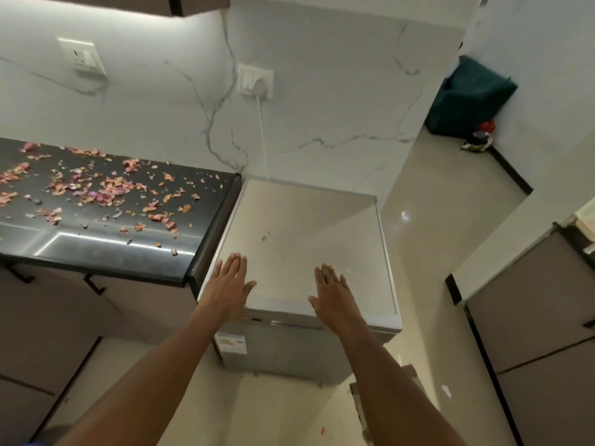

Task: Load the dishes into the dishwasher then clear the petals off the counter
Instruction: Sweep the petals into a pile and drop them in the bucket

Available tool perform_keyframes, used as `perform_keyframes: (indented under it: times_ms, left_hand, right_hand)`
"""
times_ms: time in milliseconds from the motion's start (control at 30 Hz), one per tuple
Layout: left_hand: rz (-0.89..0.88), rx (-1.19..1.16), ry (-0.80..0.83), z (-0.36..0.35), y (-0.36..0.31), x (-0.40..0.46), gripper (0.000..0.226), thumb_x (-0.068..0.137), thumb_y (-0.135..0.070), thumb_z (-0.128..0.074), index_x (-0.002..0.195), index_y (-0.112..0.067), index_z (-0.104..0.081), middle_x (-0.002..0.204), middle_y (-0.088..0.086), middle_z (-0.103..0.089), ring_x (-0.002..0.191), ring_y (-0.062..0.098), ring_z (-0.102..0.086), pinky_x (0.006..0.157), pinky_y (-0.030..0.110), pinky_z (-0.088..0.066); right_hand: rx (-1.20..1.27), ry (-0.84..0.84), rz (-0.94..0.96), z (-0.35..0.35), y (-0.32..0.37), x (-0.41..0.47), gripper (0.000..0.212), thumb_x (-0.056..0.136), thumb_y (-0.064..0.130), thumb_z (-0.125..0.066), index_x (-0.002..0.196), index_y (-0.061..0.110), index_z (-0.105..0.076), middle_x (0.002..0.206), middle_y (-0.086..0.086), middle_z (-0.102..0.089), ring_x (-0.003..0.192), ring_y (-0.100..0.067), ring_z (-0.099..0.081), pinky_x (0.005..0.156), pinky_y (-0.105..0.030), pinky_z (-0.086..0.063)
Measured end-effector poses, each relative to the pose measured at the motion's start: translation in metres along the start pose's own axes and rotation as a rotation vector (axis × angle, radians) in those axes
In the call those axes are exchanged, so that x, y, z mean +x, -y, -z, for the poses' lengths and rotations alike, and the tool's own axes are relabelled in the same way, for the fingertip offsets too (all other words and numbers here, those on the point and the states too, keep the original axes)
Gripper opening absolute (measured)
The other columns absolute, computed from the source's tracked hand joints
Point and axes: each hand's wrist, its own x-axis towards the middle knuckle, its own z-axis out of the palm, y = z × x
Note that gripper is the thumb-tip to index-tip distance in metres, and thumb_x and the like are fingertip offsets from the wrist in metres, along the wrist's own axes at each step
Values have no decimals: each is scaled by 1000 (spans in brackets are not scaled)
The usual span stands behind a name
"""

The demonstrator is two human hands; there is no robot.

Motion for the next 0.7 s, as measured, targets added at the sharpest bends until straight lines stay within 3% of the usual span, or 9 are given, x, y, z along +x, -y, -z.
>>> perform_keyframes:
  times_ms: [167, 300, 500, 700]
  left_hand:
    - [-5, -52, -221, 52, 32, 78, 73, 106, -49, -31, 159, -1, -13, 167, 19, -12, 156, 30, -6, 127, 45, -7]
    - [1, -91, -247, 87, 51, 154, 71, 107, -49, -27, 160, -3, -12, 167, 17, -10, 156, 29, -3, 127, 44, -3]
    - [-53, -52, -309, 127, 97, 261, 62, 105, -41, -41, 151, 0, -39, 156, 20, -40, 148, 34, -32, 123, 47, -25]
    - [-35, -106, -275, 136, 130, 316, 56, 104, -35, -45, 148, 0, -41, 155, 21, -41, 148, 35, -32, 123, 46, -25]
  right_hand:
    - [-62, -51, 80, 45, 25, 68, 76, 109, 42, -38, 163, 7, 2, 172, -11, 8, 159, -22, 10, 129, -42, 3]
    - [-87, -134, 87, 82, 41, 134, 76, 109, 47, -35, 164, 8, 2, 173, -10, 5, 159, -21, 9, 129, -43, 3]
    - [-92, -168, 82, 118, 78, 239, 76, 109, 46, -34, 163, 8, 5, 173, -10, 3, 159, -20, 8, 129, -43, 1]
    - [-156, -145, 170, 131, 118, 319, 81, 109, 43, -39, 161, 7, 13, 172, -11, 9, 159, -23, 7, 129, -41, -3]
